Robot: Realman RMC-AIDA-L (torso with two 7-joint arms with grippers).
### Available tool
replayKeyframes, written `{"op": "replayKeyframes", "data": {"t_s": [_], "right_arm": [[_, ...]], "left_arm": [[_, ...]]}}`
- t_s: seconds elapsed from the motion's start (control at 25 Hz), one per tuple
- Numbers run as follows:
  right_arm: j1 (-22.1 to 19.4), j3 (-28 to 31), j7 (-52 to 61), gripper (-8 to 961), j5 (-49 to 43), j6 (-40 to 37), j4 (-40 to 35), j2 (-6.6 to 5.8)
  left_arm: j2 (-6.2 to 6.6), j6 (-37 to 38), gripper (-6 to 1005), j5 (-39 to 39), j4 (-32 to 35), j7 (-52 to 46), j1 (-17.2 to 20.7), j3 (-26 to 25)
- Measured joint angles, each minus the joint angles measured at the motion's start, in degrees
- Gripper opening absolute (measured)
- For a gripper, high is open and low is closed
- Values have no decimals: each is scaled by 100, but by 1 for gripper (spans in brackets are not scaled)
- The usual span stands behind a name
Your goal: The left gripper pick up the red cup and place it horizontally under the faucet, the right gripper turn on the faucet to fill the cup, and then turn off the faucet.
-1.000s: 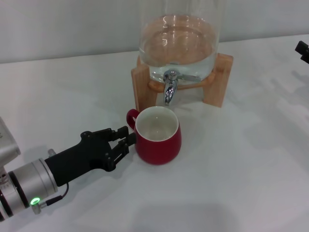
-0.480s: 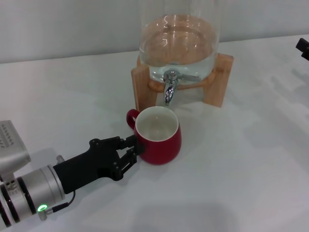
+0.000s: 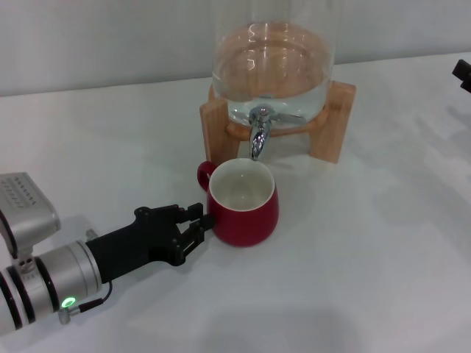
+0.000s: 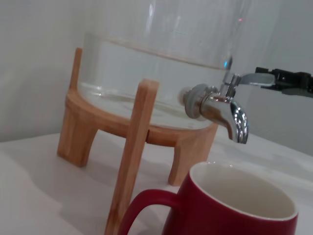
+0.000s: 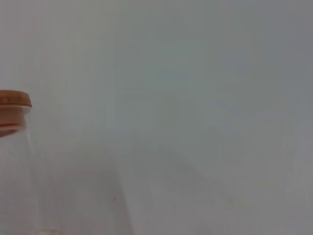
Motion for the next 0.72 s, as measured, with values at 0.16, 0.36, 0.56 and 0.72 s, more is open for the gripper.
{"op": "replayKeyframes", "data": {"t_s": [0.16,0.36,0.56,0.72], "right_arm": [[-25,0,0,798,0,-7,0,1],[-36,0,0,798,0,-8,3,1],[-36,0,0,798,0,-8,26,0],[-36,0,0,798,-1,-8,67,-11]], "left_arm": [[-1,10,248,60,22,-45,-87,3],[-8,16,248,53,25,-47,-210,-1],[-10,9,247,28,31,-49,-317,-29],[-7,62,247,-11,44,-50,-337,-46]]}}
